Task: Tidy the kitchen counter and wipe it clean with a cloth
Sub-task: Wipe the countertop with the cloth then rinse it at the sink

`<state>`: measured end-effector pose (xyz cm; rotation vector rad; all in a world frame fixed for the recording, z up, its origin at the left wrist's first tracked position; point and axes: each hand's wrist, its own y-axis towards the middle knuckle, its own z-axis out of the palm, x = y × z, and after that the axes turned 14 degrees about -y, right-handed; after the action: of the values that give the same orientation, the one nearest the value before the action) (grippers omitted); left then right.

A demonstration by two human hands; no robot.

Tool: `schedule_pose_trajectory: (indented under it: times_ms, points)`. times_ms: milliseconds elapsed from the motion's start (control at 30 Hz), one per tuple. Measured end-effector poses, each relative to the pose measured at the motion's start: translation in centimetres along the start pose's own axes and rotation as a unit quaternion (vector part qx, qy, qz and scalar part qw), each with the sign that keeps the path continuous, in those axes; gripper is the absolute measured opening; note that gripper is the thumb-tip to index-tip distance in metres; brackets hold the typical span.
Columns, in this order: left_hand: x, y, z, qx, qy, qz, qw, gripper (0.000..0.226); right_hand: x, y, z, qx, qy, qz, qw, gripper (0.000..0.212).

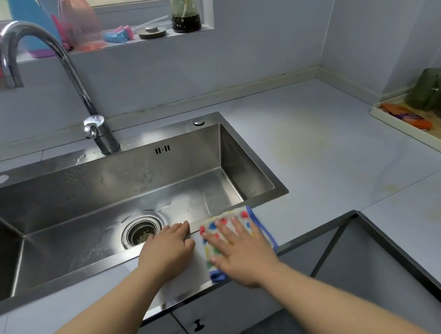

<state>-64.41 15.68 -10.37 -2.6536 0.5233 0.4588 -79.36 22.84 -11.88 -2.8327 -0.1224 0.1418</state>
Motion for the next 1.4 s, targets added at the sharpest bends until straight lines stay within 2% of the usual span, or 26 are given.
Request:
schedule_pose_trajectory:
  times_ms: [67,133,200,233,267,367,433,467,600,667,700,767,833,900,967,1067,1167,1267,1333,1400]
  points:
    - [0.0,-0.1,0.0,0.007,-0.007,-0.002,1.000,0.050,-3.4,0.4,-0.1,-0.007,-0.002,0.034,0.999,0.055]
    - [0.0,0.0,0.0,0.007,-0.005,-0.006,1.000,0.048,-6.2,0.4,0.4,-0.009,0.003,0.125,0.992,0.055]
    - [-0.2,0.2,0.0,0.004,-0.001,-0.008,1.000,0.041,-6.1,0.3,0.6,0.000,0.014,0.197,0.980,0.057]
    - [-0.2,0.3,-0.1,0.003,0.000,-0.013,1.000,0.036,-4.8,0.4,0.5,0.000,0.027,0.206,0.978,0.057]
    - [-0.3,0.5,-0.2,0.006,0.002,-0.015,1.000,0.032,-3.2,0.4,0.4,-0.004,0.036,0.195,0.980,0.058]
    - [-0.2,0.7,-0.2,-0.001,0.009,-0.008,1.000,0.032,0.6,0.5,0.1,-0.023,0.031,0.091,0.995,0.058]
    - [-0.1,0.6,-0.2,-0.007,0.004,-0.001,1.000,0.037,-0.7,0.5,0.3,-0.029,0.022,0.067,0.997,0.058]
    - [-0.1,0.4,-0.2,-0.009,0.001,0.000,1.000,0.039,-2.2,0.3,0.6,-0.031,0.018,0.087,0.996,0.057]
    - [-0.4,0.2,-0.2,-0.014,-0.008,-0.003,1.000,0.039,-9.1,-2.2,2.0,0.000,0.026,0.267,0.963,0.058]
    - [-0.4,0.5,0.0,-0.021,-0.001,-0.010,1.000,0.035,-9.6,-2.7,2.1,0.013,0.043,0.302,0.952,0.058]
    - [-0.6,0.7,0.1,-0.027,0.001,-0.014,1.000,0.032,-8.8,-2.6,1.9,0.010,0.052,0.300,0.952,0.058]
    - [-1.1,1.2,-0.1,-0.044,0.020,-0.002,0.999,0.031,-5.8,-2.0,1.3,-0.010,0.046,0.241,0.969,0.060]
    - [-2.4,1.9,0.3,-0.057,0.073,0.061,0.994,0.034,-3.1,-1.9,1.2,-0.030,0.027,0.148,0.988,0.060]
    - [-4.3,2.1,1.2,-0.046,0.088,0.119,0.988,0.037,-3.6,-2.0,1.3,-0.025,0.023,0.108,0.994,0.059]
    - [-6.5,2.1,2.3,-0.023,0.072,0.128,0.989,0.041,-7.1,-2.6,2.2,-0.019,0.024,0.154,0.988,0.058]
    - [-8.1,2.1,3.3,-0.019,0.093,0.129,0.987,0.047,-13.5,-4.7,3.3,0.004,0.047,0.289,0.956,0.057]
    - [-7.9,2.5,4.1,-0.023,0.101,0.113,0.988,0.050,-14.4,-4.8,3.1,0.010,0.074,0.346,0.935,0.057]
    - [-8.3,2.9,5.4,-0.038,0.066,0.077,0.994,0.050,-9.7,-3.1,2.5,-0.041,0.063,0.242,0.967,0.057]
    - [-8.9,3.0,5.9,-0.068,0.059,0.069,0.994,0.044,-7.8,-2.8,2.4,-0.031,0.041,0.166,0.985,0.058]
    - [-9.1,2.9,5.6,-0.076,0.066,0.074,0.992,0.040,-9.2,-2.7,2.4,-0.018,0.031,0.150,0.988,0.059]
